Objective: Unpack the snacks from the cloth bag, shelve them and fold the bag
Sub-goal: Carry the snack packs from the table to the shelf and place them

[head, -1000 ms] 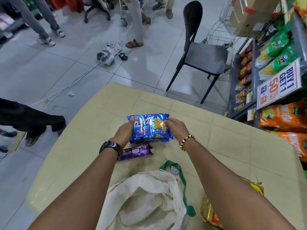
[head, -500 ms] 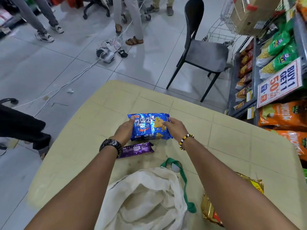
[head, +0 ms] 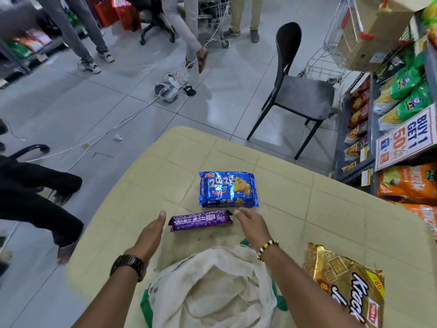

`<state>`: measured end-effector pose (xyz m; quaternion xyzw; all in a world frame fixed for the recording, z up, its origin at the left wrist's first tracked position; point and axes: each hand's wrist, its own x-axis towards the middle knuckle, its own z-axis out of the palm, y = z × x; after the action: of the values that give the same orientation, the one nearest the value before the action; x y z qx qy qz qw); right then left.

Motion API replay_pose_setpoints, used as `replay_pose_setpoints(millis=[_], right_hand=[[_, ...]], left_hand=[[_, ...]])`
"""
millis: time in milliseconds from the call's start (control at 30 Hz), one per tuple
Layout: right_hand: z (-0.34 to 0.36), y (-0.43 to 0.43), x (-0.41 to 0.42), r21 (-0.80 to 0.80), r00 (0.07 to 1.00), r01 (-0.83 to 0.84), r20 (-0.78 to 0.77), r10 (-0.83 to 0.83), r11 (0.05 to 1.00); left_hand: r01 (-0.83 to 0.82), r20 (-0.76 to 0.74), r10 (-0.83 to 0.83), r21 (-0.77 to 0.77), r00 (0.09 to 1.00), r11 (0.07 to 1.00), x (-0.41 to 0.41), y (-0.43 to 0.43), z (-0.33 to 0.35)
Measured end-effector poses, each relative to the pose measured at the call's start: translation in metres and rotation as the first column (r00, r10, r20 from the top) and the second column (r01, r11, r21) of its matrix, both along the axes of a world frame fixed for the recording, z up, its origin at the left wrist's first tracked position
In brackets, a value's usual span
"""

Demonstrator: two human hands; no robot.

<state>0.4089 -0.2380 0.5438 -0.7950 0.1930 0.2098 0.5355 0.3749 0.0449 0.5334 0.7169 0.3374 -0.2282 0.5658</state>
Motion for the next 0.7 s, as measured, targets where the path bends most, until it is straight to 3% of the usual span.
replay_pose_setpoints(millis=[100, 267, 400, 700], right_hand=[[-0.004, 0.017, -0.001, 0.064, 0.995, -0.062, -0.077, 0.067, 0.996], [-0.047, 0.031, 0.003, 0.058, 0.977, -0.016, -0.209, 0.028, 0.998], [-0.027, 0.044, 0.007, 0.043, 0.980, 0.039, -0.195, -0.030, 0.998], [-0.032, 0.050, 0.007, -0.009, 0.986, -0.014, -0.168, 0.012, 1.000]], left_hand=[[-0.038, -0.033, 0.035, -0.092, 0.999, 0.995, -0.009, -0.006, -0.004], [-0.110, -0.058, 0.101, -0.185, 0.993, 0.977, -0.010, -0.020, -0.004], [-0.079, -0.043, 0.072, -0.214, 0.996, 0.974, -0.008, -0.026, -0.003], [-0.002, -0.015, -0.001, -0.178, 1.000, 0.984, -0.005, -0.027, -0.008]])
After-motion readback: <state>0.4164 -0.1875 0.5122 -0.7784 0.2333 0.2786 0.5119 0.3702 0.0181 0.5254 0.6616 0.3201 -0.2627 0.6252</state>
